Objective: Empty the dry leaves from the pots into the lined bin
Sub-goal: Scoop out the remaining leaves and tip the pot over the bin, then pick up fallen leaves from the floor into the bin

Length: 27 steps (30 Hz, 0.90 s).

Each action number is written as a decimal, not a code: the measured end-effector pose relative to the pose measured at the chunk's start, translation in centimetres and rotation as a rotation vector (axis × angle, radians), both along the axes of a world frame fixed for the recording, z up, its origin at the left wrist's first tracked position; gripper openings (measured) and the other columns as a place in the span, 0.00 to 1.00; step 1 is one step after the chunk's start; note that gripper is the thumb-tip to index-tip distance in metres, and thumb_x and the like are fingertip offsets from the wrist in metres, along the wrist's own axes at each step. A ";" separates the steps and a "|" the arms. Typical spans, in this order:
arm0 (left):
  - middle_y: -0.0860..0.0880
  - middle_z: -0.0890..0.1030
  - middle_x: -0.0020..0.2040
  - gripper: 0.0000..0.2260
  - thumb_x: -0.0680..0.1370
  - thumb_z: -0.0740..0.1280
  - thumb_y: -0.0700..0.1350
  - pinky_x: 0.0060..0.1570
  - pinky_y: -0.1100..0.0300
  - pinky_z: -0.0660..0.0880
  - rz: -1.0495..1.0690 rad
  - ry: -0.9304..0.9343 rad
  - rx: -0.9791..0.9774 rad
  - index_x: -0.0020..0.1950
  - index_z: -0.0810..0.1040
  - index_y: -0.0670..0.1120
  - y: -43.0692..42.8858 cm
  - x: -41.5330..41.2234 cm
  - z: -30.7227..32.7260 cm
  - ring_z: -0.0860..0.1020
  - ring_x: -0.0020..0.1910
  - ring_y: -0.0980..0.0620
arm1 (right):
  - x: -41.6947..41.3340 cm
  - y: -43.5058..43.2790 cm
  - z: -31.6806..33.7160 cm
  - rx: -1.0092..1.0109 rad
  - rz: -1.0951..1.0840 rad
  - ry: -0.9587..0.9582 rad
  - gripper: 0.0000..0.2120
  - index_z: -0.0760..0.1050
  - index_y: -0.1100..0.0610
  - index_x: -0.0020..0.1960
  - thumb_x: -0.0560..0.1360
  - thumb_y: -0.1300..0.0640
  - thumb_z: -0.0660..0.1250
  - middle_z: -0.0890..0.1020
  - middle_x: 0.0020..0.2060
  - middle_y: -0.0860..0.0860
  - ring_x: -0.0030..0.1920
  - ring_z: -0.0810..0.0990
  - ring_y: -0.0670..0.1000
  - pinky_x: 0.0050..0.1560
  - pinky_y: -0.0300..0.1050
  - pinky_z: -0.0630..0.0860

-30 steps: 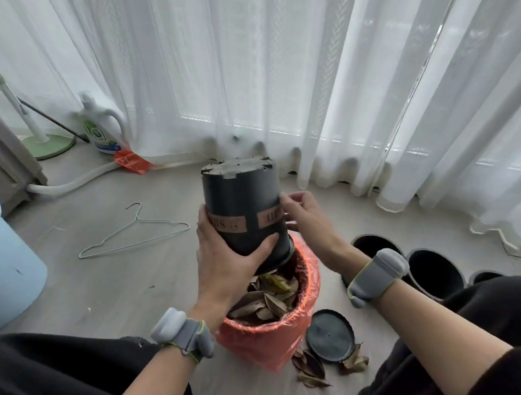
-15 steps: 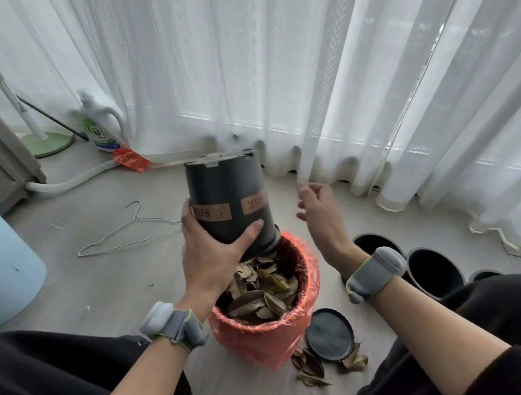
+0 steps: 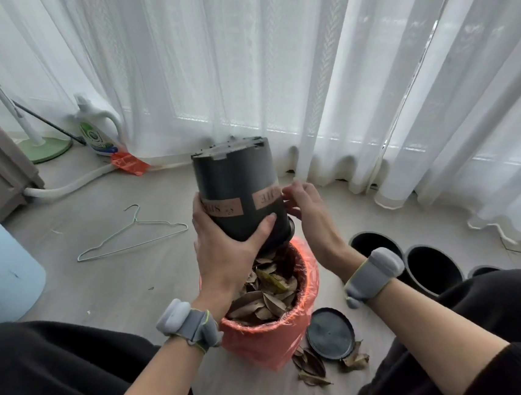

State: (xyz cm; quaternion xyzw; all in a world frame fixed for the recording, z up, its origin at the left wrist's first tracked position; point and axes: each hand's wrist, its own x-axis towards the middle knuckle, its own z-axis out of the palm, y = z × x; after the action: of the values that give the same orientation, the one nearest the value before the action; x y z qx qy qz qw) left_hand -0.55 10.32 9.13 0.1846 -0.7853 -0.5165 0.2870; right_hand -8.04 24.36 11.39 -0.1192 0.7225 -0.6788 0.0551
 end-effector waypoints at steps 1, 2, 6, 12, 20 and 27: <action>0.55 0.70 0.68 0.51 0.60 0.75 0.70 0.62 0.44 0.73 -0.022 -0.011 0.000 0.74 0.51 0.59 0.5 -0.1 0.0 0.73 0.65 0.52 | -0.1 0.1 -0.1 0.009 0.024 -0.013 0.20 0.75 0.57 0.54 0.83 0.44 0.51 0.80 0.50 0.53 0.53 0.79 0.52 0.58 0.45 0.75; 0.55 0.70 0.68 0.51 0.59 0.75 0.71 0.61 0.45 0.74 -0.031 -0.025 0.025 0.74 0.52 0.60 0.4 -0.3 0.0 0.73 0.65 0.52 | -0.4 0.1 0.1 -0.010 0.008 -0.050 0.20 0.76 0.57 0.53 0.84 0.46 0.51 0.81 0.49 0.54 0.53 0.80 0.52 0.58 0.45 0.76; 0.54 0.73 0.63 0.47 0.60 0.76 0.69 0.57 0.57 0.78 -0.087 -0.017 0.327 0.70 0.56 0.57 0.0 -2.3 0.9 0.75 0.60 0.57 | -2.4 2.5 0.9 0.052 -0.082 0.002 0.13 0.76 0.56 0.54 0.79 0.67 0.56 0.80 0.49 0.53 0.52 0.78 0.52 0.55 0.42 0.76; 0.55 0.76 0.59 0.45 0.62 0.70 0.73 0.58 0.58 0.75 -0.345 -0.236 0.479 0.71 0.62 0.50 2.6 -3.2 1.4 0.76 0.57 0.56 | -1.9 6.8 -1.3 0.475 -0.004 0.221 0.18 0.73 0.56 0.63 0.76 0.69 0.61 0.80 0.52 0.49 0.47 0.77 0.36 0.48 0.29 0.72; 0.52 0.83 0.52 0.25 0.76 0.58 0.68 0.56 0.51 0.77 -0.582 -0.385 0.368 0.58 0.79 0.51 7.2 -5.4 -2.4 0.82 0.48 0.54 | 0.5 15.1 -4.6 0.473 -0.275 -0.131 0.10 0.76 0.57 0.57 0.80 0.55 0.61 0.83 0.50 0.56 0.50 0.82 0.58 0.52 0.59 0.79; 0.50 0.82 0.52 0.10 0.79 0.63 0.55 0.55 0.51 0.77 -0.556 -0.566 0.183 0.54 0.75 0.51 8.7 -6.1 -7.7 0.81 0.50 0.51 | 3.3 19.3 -12.5 0.359 -0.387 -0.694 0.11 0.76 0.67 0.45 0.76 0.58 0.62 0.81 0.30 0.62 0.22 0.78 0.55 0.33 0.53 0.82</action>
State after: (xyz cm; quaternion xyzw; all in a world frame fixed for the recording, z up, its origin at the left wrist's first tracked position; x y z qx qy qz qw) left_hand -6.65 19.06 1.44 0.1250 -0.8041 -0.5709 -0.1088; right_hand -4.72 43.66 -1.11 0.2650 0.7768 -0.5400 0.1866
